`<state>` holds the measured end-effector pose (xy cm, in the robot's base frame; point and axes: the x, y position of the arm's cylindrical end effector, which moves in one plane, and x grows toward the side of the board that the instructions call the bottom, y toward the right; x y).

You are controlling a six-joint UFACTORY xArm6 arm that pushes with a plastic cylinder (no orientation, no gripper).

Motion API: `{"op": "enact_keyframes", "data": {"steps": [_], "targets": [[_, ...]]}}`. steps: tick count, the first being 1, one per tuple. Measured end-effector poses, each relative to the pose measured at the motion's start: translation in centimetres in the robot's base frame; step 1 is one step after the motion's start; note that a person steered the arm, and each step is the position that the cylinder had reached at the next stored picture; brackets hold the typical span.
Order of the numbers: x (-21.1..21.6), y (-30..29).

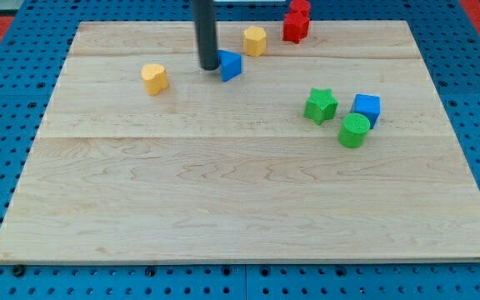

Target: Move the heart and triangle closer

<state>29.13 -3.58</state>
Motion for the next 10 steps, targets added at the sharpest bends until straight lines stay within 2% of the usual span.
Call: {"op": "enact_keyframes", "data": {"steps": [2,4,5,6,7,8,9,10], "targets": [[0.0,2.3],[-1.8,-14.0],[6.6,-10.4],[6.8,-2.3],[9.6,-0.1],[6.2,10.8],[1.5,11.1],[0.6,6.5]]}}
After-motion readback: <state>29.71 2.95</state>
